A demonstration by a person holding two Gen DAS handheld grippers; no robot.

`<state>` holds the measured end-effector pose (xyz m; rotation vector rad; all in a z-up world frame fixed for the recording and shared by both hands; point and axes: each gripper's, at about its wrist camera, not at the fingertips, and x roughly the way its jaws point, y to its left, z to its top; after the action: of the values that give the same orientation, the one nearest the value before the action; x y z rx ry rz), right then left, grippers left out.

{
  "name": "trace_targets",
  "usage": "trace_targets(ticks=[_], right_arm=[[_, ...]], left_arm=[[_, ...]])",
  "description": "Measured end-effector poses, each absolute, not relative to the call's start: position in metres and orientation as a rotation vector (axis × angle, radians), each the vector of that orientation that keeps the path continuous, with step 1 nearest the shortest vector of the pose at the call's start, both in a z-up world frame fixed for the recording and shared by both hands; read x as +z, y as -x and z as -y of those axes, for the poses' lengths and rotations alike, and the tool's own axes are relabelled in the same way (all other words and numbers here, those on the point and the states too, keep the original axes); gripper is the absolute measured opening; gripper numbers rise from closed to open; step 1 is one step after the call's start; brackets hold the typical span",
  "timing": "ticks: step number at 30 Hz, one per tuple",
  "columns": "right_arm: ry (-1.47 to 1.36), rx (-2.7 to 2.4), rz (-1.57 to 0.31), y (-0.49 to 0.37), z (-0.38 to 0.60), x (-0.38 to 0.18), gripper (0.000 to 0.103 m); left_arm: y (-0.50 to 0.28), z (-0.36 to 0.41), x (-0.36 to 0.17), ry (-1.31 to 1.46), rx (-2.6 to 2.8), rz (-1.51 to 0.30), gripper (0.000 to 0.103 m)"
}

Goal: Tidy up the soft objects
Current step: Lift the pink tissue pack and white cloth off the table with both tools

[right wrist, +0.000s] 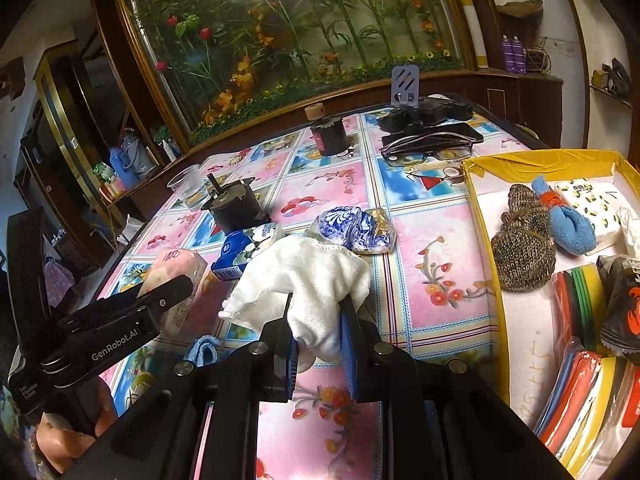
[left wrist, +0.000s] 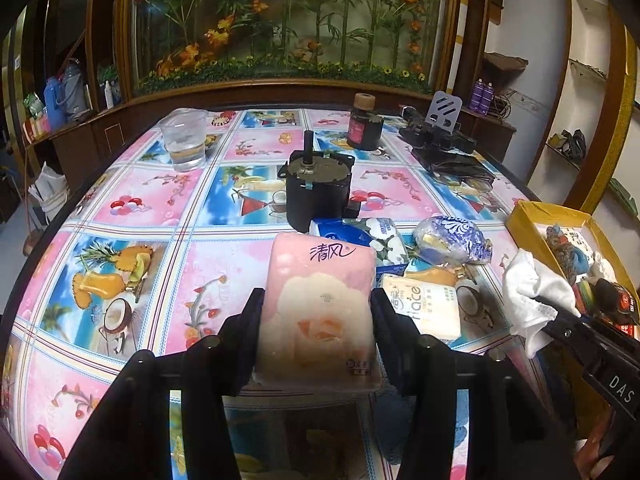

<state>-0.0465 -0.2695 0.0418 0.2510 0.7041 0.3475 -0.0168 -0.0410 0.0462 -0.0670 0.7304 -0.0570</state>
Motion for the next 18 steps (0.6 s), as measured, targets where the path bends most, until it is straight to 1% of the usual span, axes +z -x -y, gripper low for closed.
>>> trace_targets(ticks=[18], right_arm=[[-0.259,0.334,-0.676,0.0517,0.2745,0.0452,0.019]], left_arm=[[0.0257,0.0470,0.0537,0.004,-0.023,-0.656,0.051]])
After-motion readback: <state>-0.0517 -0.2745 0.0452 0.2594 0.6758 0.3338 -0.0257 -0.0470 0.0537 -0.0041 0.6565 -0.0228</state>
